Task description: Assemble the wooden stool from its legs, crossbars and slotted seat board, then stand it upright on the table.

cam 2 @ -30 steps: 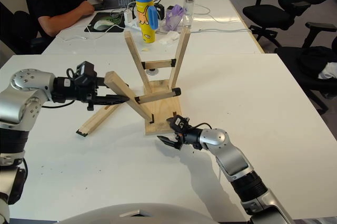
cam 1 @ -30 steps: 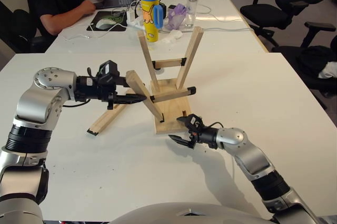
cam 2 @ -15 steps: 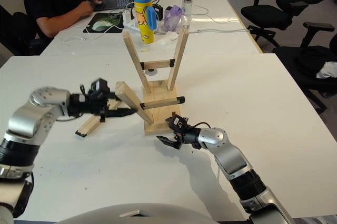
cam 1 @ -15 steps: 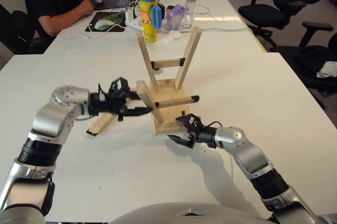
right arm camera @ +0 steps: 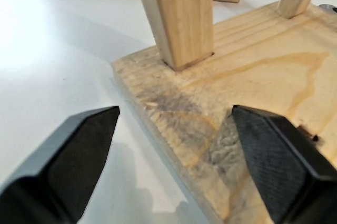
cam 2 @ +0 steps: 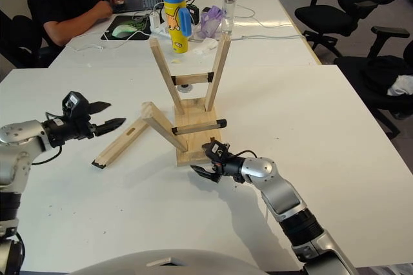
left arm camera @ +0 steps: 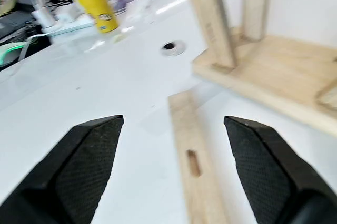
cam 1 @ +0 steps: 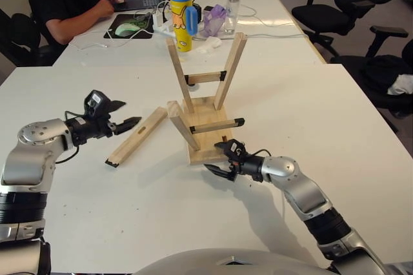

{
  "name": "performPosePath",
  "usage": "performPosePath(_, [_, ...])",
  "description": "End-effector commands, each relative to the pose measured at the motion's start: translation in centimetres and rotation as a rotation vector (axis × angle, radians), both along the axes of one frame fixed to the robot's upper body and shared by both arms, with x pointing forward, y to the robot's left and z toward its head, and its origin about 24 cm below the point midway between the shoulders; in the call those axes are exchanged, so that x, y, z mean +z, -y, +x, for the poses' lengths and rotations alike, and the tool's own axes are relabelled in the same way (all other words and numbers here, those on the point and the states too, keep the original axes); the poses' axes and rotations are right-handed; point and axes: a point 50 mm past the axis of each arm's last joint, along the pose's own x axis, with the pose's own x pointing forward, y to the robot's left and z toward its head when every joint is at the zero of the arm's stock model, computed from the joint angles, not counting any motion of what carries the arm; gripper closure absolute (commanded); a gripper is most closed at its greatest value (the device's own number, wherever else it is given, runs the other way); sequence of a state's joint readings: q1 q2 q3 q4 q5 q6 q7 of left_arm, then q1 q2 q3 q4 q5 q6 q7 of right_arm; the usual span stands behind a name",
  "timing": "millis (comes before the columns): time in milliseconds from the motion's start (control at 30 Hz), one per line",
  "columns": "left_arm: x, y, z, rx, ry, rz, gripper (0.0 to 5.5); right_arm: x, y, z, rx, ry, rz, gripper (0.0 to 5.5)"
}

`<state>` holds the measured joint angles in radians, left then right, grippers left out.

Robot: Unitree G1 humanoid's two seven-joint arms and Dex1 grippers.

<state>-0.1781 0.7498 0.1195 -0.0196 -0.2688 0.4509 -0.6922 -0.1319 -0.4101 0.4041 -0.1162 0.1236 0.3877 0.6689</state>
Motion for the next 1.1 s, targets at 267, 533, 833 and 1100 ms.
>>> performPosePath(267, [-5.5, 2.1, -3.2, 0.129, -0.251, 0.045, 1.95, -3.0, -1.5, -1.2, -0.069, -0.165, -0.029, 1.54])
performPosePath(533, [-6.0, 1.1, -2.6, 0.177, -0.292, 0.057, 1.95, -2.0, -1.7, -1.0, -0.094, -0.116, 0.044, 1.54])
performPosePath(833, [-8.0, 0.2, -3.7, 0.161, -0.397, 0.123, 2.12, 0.9, -0.8, -1.3, -0.094, -0.007, 0.134, 1.54])
performPosePath(1100, [-9.2, 0.2, -3.9, 0.127, -0.428, 0.13, 3.22, 4.0, 4.1, -2.1, -0.104, 0.061, 0.104, 1.54])
